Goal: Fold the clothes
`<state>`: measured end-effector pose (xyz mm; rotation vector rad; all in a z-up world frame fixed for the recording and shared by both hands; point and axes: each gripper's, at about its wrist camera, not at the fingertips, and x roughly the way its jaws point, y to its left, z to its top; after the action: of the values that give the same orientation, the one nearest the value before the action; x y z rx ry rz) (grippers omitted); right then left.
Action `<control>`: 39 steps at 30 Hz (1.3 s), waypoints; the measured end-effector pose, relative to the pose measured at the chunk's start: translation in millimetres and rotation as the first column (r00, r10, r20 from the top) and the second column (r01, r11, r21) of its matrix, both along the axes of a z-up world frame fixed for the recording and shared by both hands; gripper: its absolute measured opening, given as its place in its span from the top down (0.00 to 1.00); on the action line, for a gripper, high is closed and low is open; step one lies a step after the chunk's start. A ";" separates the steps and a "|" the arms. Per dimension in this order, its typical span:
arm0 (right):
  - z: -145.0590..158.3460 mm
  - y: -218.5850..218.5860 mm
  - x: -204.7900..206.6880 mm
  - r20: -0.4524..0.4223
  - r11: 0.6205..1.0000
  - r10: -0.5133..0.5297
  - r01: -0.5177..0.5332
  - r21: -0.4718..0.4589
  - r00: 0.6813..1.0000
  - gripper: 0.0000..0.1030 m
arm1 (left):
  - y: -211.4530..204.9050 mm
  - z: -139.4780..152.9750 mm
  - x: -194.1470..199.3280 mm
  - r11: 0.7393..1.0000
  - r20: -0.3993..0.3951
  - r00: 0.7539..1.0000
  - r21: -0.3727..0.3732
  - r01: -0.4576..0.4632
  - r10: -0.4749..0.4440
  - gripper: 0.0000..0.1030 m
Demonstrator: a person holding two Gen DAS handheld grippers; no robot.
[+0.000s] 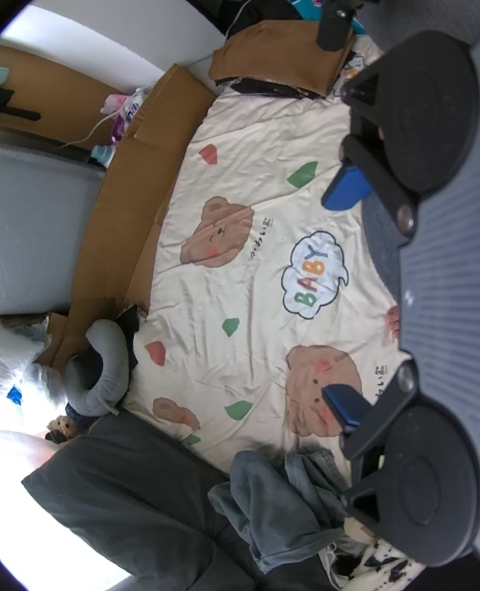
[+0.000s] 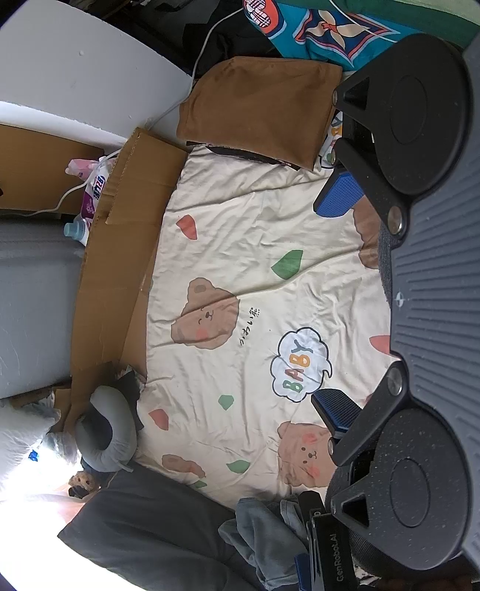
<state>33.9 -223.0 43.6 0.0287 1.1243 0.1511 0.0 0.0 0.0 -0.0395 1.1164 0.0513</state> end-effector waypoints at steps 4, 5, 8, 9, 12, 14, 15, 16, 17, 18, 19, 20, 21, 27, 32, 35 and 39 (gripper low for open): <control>-0.5 -0.6 -0.3 0.001 1.000 0.000 0.000 0.003 1.000 0.01 | 0.0 1.1 0.8 1.000 0.005 1.000 0.016 0.017 -0.017 0.02; -0.7 -0.7 -0.4 0.001 1.000 0.000 0.000 0.003 1.000 0.01 | 0.0 1.3 1.0 1.000 0.007 1.000 0.020 0.021 -0.021 0.02; -0.9 -1.3 -1.0 0.001 1.000 0.000 0.000 0.001 1.000 0.01 | 0.0 2.1 1.5 0.999 0.010 0.999 0.032 0.033 -0.033 0.02; -0.4 -1.2 -0.9 0.002 1.000 0.000 0.000 -0.001 1.000 0.01 | 0.0 2.4 1.7 0.999 0.012 0.999 0.036 0.037 -0.038 0.02; 1.5 0.2 1.5 0.002 1.000 0.000 0.000 -0.007 1.000 0.01 | -0.1 3.4 2.1 0.998 0.014 0.999 0.045 0.048 -0.049 0.02; 0.8 0.2 1.8 0.003 1.000 -0.001 0.001 -0.008 1.000 0.01 | -0.7 4.7 1.7 0.998 0.014 0.999 0.041 0.051 -0.051 0.02; -0.2 -0.1 1.6 0.004 1.000 -0.001 0.001 -0.008 1.000 0.01 | 0.1 5.3 1.6 0.998 0.014 0.999 0.037 0.052 -0.052 0.02; -1.0 -0.4 1.3 0.005 1.000 0.000 0.001 -0.007 1.000 0.01 | 1.8 5.8 1.8 0.998 0.012 0.999 0.031 0.052 -0.052 0.02; -0.9 -0.9 0.8 0.006 1.000 -0.001 0.001 -0.006 1.000 0.01 | 3.5 6.3 1.9 0.998 0.011 0.999 0.025 0.052 -0.052 0.02; -0.8 -1.2 0.2 0.007 1.000 0.000 0.000 -0.005 1.000 0.01 | 5.0 6.8 1.8 0.998 0.012 0.999 0.021 0.053 -0.053 0.02; -0.8 -1.4 -0.2 0.007 1.000 0.001 -0.001 -0.005 1.000 0.01 | 5.3 6.6 2.0 0.998 0.013 0.998 0.021 0.056 -0.056 0.02; -0.6 -1.7 0.3 0.005 1.000 0.002 -0.002 -0.006 1.000 0.01 | 4.1 5.8 1.9 0.998 0.015 0.998 0.026 0.057 -0.058 0.02; -0.3 -1.6 0.6 0.005 1.000 0.003 -0.003 -0.006 1.000 0.01 | 2.5 4.9 1.0 0.998 0.019 0.998 0.032 0.058 -0.059 0.02; 0.7 -2.5 1.1 0.003 1.000 0.007 -0.007 -0.004 1.000 0.01 | -0.9 4.4 1.2 0.997 0.021 0.998 0.051 0.057 -0.058 0.01; 1.3 -3.1 2.1 0.002 1.000 0.004 -0.004 -0.003 1.000 0.01 | 0.8 2.3 0.8 0.998 0.017 0.999 0.039 0.049 -0.050 0.01; 1.9 -2.9 2.5 0.001 1.000 0.002 -0.002 -0.003 1.000 0.01 | -0.2 1.7 -0.4 0.998 0.021 0.999 0.043 0.045 -0.046 0.01; 2.8 -2.8 2.8 0.001 1.000 -0.001 0.001 -0.003 1.000 0.01 | -4.2 1.1 -1.2 0.998 0.022 0.999 0.053 0.044 -0.045 0.01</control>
<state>36.7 -225.9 46.4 0.0263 1.1231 0.1482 -1.2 -4.2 1.2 0.0317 1.0919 0.0400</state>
